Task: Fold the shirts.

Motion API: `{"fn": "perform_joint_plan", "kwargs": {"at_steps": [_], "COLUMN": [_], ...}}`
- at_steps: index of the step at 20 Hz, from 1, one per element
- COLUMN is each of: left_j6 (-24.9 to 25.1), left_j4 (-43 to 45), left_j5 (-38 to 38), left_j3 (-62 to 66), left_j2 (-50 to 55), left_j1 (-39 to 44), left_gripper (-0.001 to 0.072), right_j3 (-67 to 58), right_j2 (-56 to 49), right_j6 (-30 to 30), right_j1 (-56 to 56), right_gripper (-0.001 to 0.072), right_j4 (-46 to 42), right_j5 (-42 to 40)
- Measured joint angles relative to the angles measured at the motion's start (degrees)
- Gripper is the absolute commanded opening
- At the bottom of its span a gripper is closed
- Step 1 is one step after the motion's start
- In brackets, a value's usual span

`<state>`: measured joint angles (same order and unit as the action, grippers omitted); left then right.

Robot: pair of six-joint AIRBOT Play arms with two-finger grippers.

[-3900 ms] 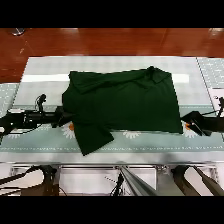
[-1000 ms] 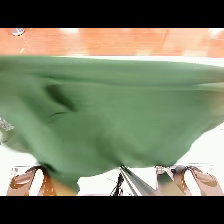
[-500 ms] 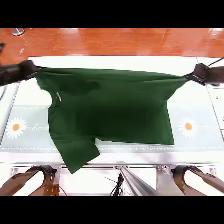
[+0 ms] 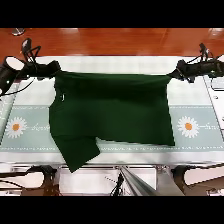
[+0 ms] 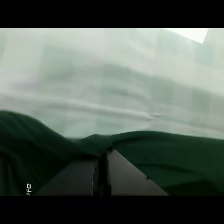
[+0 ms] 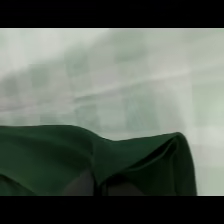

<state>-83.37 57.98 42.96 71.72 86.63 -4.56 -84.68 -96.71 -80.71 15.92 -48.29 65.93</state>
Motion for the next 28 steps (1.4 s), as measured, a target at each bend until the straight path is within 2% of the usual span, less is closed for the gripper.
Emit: {"fn": "perform_joint_plan", "kwargs": {"at_steps": [4, 7, 12, 13, 14, 15, 19, 22, 28], "left_j6": [1.4, 4.1, 5.8, 6.0, 6.0, 6.1, 6.5, 6.6, 8.6], "left_j4": [0.0, 1.1, 2.1, 2.2, 2.2, 2.3, 4.5, 7.0, 9.2], "left_j5": [8.9, 17.5, 21.4, 21.6, 21.8, 22.6, 29.6, 33.3, 33.4], "left_j3": [1.1, -0.6, -7.3, -8.0, -8.4, -8.6, -6.8, -8.1, -26.2], "left_j2": [1.5, 2.0, 3.0, 3.1, 3.2, 3.2, 2.3, -2.4, -15.7], "left_j1": [-1.7, -3.3, -4.1, -4.2, -4.2, -4.3, -5.3, -8.9, -23.5], "left_gripper": [0.0018, 0.0019, 0.0025, 0.0171, 0.0611, 0.0709, 0.0709, 0.0709, 0.0708], "right_j3": [-0.9, -0.4, 4.8, 5.5, 6.1, 6.5, 7.3, 10.0, 33.2], "right_j2": [-1.0, -1.0, -1.0, -1.0, -1.0, -1.0, 1.9, 9.1, 32.9], "right_j6": [1.9, 2.8, 3.0, 3.0, 2.7, 2.0, 0.5, 0.2, 0.1], "right_j1": [0.5, 0.1, -1.4, -1.6, -1.7, -1.8, -1.2, 0.6, 5.2], "right_gripper": [0.0040, 0.0040, 0.0042, 0.0107, 0.0427, 0.0618, 0.0618, 0.0618, 0.0618], "right_j4": [0.3, -3.7, -7.9, -8.2, -8.4, -8.6, -9.6, -13.0, -12.2], "right_j5": [4.6, 9.5, 10.9, 10.7, 10.5, 10.3, 12.5, 12.9, 3.5]}}
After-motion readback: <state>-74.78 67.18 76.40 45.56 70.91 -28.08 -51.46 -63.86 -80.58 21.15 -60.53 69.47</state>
